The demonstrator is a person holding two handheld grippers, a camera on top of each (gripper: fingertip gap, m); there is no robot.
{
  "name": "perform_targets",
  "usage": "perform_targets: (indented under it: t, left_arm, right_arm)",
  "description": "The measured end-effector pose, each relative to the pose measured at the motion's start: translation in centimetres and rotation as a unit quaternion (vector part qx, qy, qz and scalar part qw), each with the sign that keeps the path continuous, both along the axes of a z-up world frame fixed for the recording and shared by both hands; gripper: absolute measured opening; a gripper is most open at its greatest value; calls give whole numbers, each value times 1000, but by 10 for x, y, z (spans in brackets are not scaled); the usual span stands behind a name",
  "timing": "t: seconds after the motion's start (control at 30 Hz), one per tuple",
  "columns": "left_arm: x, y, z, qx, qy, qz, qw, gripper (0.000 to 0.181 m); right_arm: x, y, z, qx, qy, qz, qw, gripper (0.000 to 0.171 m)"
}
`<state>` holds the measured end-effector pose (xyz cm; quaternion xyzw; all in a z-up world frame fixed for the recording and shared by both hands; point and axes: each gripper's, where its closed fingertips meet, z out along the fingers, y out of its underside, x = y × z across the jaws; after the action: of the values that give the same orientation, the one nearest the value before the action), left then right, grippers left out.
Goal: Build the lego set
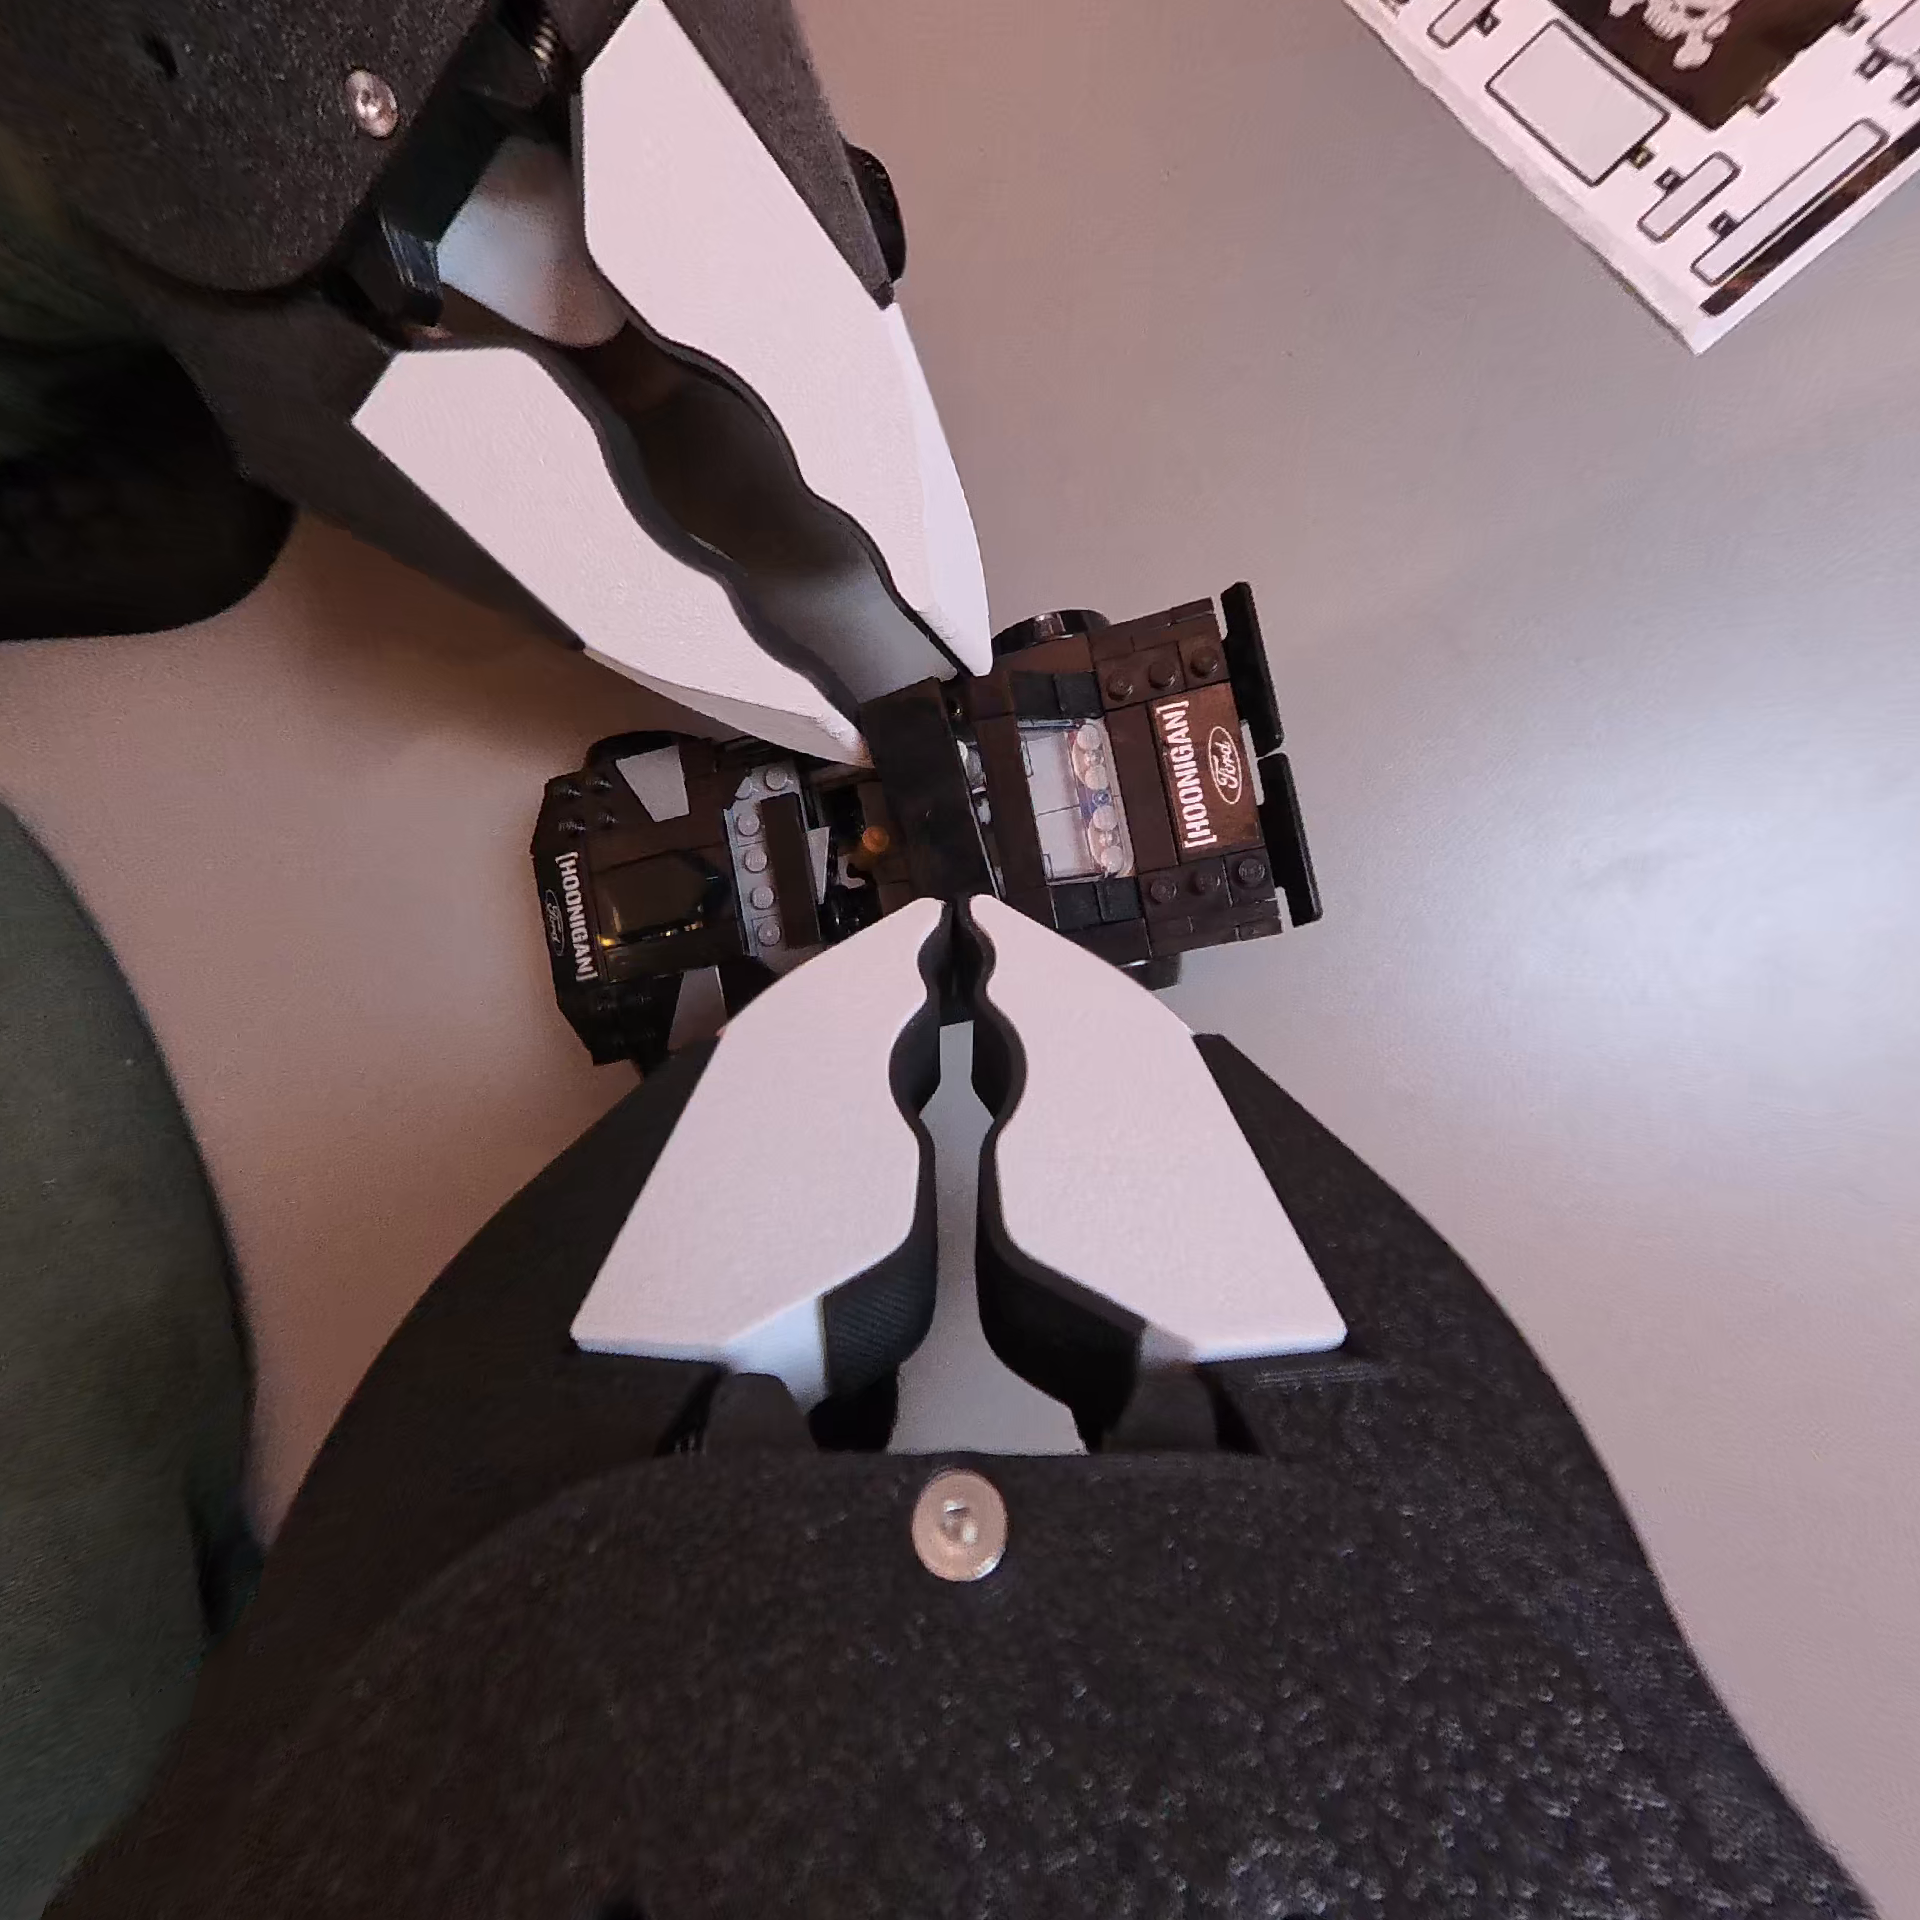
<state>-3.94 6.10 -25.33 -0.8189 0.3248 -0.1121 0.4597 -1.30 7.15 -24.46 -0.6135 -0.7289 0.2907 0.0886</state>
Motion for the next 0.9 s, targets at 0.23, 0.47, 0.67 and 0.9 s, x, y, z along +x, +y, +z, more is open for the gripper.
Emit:
perform_targets:
  t: [0.23,0.47,0.67,0.9]
  left_arm:
    - [0,1,-2,-4,-1,4,1000,21]
    - [-1,1,-2,-6,-6,7,1000,23]
    - [-20,10,-1,13,27,57,998,27]
    - [-24,11,15,23,-8,65,998,28]
  right_arm:
    - [0,-1,-2,-41,-60,10,997,0]
    - [3,0,-4,-28,-99,25,994,0]
    - [8,-6,-1,-13,-85,60,994,0]
    - [23,30,37,45,-26,14,999,0]
